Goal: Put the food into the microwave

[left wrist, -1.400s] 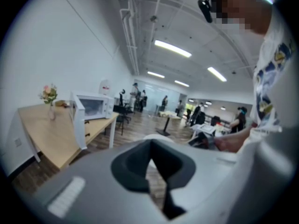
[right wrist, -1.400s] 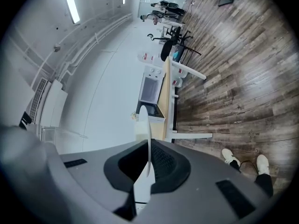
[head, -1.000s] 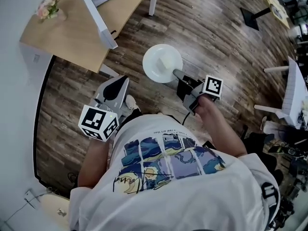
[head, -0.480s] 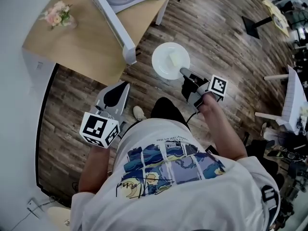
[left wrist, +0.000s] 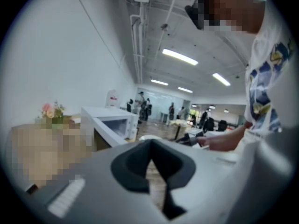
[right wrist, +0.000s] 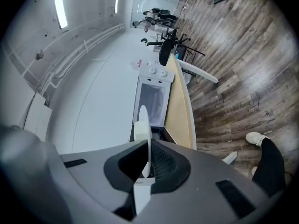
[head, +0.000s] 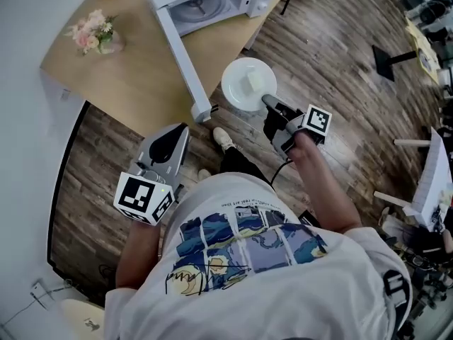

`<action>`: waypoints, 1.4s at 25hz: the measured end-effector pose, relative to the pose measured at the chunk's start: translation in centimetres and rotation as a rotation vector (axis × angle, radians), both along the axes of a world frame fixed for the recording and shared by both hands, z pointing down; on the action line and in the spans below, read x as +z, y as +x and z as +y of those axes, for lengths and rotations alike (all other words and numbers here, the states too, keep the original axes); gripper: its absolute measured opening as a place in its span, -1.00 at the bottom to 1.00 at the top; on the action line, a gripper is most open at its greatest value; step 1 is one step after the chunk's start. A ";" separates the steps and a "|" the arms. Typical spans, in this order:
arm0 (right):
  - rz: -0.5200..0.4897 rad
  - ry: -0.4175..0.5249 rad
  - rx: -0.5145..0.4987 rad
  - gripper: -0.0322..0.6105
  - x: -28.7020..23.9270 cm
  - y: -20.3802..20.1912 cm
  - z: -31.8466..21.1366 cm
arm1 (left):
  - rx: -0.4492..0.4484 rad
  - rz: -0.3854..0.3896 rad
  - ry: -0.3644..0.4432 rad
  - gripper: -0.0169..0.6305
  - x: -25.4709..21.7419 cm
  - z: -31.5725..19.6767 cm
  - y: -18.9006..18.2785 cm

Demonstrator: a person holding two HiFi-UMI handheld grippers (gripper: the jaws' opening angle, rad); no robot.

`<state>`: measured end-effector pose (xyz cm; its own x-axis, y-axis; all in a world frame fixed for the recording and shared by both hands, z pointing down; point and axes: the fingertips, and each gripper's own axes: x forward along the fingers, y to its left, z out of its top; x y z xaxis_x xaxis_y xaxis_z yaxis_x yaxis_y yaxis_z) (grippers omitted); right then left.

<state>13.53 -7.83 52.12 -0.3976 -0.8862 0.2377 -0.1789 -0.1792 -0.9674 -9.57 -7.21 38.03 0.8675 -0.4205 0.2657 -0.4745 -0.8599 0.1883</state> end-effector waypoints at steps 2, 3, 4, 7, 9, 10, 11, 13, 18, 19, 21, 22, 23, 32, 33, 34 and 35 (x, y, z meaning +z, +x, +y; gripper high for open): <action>-0.008 -0.007 -0.023 -0.86 0.2 0.5 -2.8 | -0.024 -0.009 0.002 -0.92 -0.3 -2.0 0.7; -0.010 -0.010 -0.037 -0.86 0.4 0.8 -4.1 | -0.036 -0.011 0.001 -0.92 -0.4 -3.0 1.0; -0.010 -0.012 -0.050 -0.86 0.5 1.0 -5.5 | -0.049 -0.013 0.002 -0.92 -0.5 -3.9 1.3; -0.012 -0.018 -0.087 -0.86 0.9 1.5 -9.4 | -0.087 -0.025 -0.003 -0.92 -0.4 -6.3 2.1; -0.013 -0.025 -0.109 -0.86 1.5 1.6 -11.5 | -0.113 -0.036 -0.007 -0.92 -0.4 -7.2 2.6; -0.014 -0.029 -0.118 -0.86 1.8 1.7 -12.4 | -0.123 -0.041 -0.006 -0.92 -0.5 -7.6 2.8; -0.015 -0.031 -0.123 -0.86 2.0 1.8 -13.3 | -0.132 -0.045 -0.004 -0.92 -0.6 -8.0 3.0; -0.019 -0.035 -0.132 -0.86 2.6 2.0 -15.1 | -0.154 -0.053 -0.001 -0.92 -0.7 -8.8 3.3; -0.033 -0.043 -0.163 -0.86 4.1 1.7 -20.2 | -0.236 -0.080 -0.013 -0.92 -0.3 -10.5 2.9; -0.033 -0.045 -0.165 -0.86 4.4 1.7 -21.1 | -0.252 -0.085 -0.016 -0.92 -0.2 -10.8 2.8; -0.031 -0.050 -0.166 -0.86 5.1 1.7 -23.0 | -0.285 -0.093 -0.025 -0.92 0.1 -11.3 2.5; -0.033 -0.050 -0.167 -0.86 5.4 1.7 -24.0 | -0.302 -0.098 -0.029 -0.92 0.2 -11.5 2.2; -0.036 -0.048 -0.167 -0.86 5.6 1.6 -24.9 | -0.319 -0.102 -0.034 -0.92 0.3 -11.6 2.0; -0.027 -0.041 -0.168 -0.86 8.0 0.7 -32.3 | -0.442 -0.139 -0.063 -0.92 0.9 -12.6 0.4; -0.024 -0.044 -0.166 -0.86 8.3 0.6 -32.9 | -0.451 -0.143 -0.065 -0.92 0.9 -12.7 0.3; -0.022 -0.048 -0.165 -0.86 8.6 0.4 -33.6 | -0.461 -0.147 -0.067 -0.92 1.0 -12.7 0.1; -0.019 -0.050 -0.163 -0.86 8.9 0.3 -34.2 | -0.470 -0.151 -0.070 -0.92 1.0 -12.8 0.0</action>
